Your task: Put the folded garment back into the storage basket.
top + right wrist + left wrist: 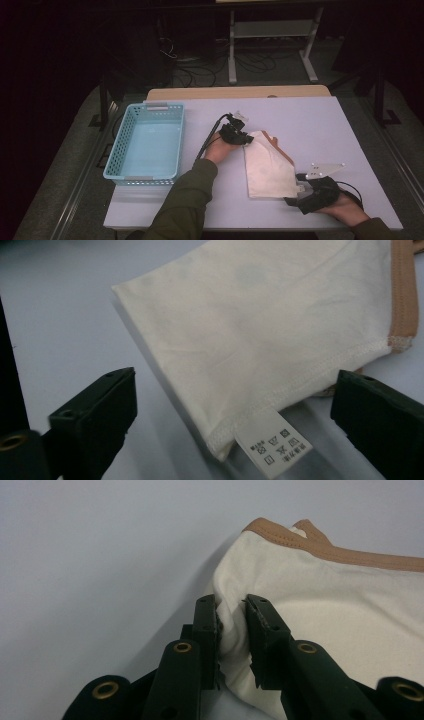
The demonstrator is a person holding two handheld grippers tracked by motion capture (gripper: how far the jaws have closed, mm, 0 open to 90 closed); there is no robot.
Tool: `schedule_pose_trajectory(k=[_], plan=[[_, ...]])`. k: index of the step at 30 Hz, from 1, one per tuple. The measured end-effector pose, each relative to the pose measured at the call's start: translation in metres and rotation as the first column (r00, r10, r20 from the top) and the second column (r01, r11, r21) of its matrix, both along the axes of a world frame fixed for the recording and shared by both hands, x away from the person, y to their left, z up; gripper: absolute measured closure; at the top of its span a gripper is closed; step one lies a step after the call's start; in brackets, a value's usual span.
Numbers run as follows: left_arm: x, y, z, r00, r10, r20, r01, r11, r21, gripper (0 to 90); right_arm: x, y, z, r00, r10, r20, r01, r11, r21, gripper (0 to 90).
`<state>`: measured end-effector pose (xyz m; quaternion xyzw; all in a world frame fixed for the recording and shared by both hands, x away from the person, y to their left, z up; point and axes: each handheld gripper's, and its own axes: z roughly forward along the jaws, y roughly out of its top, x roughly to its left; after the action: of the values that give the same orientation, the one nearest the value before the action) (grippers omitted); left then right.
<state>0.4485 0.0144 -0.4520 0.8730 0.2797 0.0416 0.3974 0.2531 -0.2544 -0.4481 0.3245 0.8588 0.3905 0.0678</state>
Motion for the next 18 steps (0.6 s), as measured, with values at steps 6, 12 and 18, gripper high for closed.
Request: schedule_pose_trajectory(k=[6, 12, 18], plan=[[-0.0004, -0.0003, 0.0001, 0.9999, -0.006, 0.010, 0.006, 0.9999, 0.008, 74.9, -0.0015, -0.0019, 0.0009, 0.9999, -0.008, 0.006, 0.008, 0.9998, -0.019, 18.6], [-0.0013, -0.0014, 0.0002, 0.9998, -0.006, 0.021, 0.006, 0.9999, 0.014, 75.0, -0.0031, -0.0011, 0.0010, 0.9999, 0.002, 0.017, -0.001, 0.9990, -0.045, 35.3], [-0.0012, -0.0012, 0.0001, 0.9997, -0.008, 0.021, 0.008, 0.9999, 0.013, 75.0, -0.0042, 0.0012, -0.0015, 0.9989, 0.033, 0.033, -0.029, 0.9951, -0.094, 49.0]])
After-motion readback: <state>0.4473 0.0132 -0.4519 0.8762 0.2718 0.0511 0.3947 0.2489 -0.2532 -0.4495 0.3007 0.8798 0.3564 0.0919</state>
